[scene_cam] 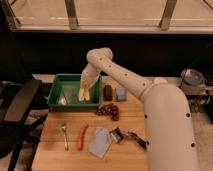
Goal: Place banana in tray
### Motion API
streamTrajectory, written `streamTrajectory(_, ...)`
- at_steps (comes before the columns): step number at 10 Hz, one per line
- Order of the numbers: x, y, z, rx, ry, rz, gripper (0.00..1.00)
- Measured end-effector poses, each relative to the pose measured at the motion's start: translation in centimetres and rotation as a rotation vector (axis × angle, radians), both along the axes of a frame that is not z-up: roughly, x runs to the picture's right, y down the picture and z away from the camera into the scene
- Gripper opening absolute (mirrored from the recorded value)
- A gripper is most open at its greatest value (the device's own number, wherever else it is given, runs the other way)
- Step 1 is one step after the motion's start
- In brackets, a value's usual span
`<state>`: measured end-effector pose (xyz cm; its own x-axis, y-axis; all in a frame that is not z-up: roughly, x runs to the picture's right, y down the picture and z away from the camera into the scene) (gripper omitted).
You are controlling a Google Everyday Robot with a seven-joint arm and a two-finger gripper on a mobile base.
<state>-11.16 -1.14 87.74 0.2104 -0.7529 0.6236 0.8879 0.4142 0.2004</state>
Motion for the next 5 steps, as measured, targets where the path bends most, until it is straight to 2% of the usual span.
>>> streamTrajectory(1,0.4,0.0,0.5,0.018,0.004,-0.008,0.53)
streamTrajectory(3,1.1,0.0,1.2,0.038,0.017,-0.016,0.68)
streamTrajectory(5,1.8,0.1,1.9,0.037,0.026,-0.013,0.7)
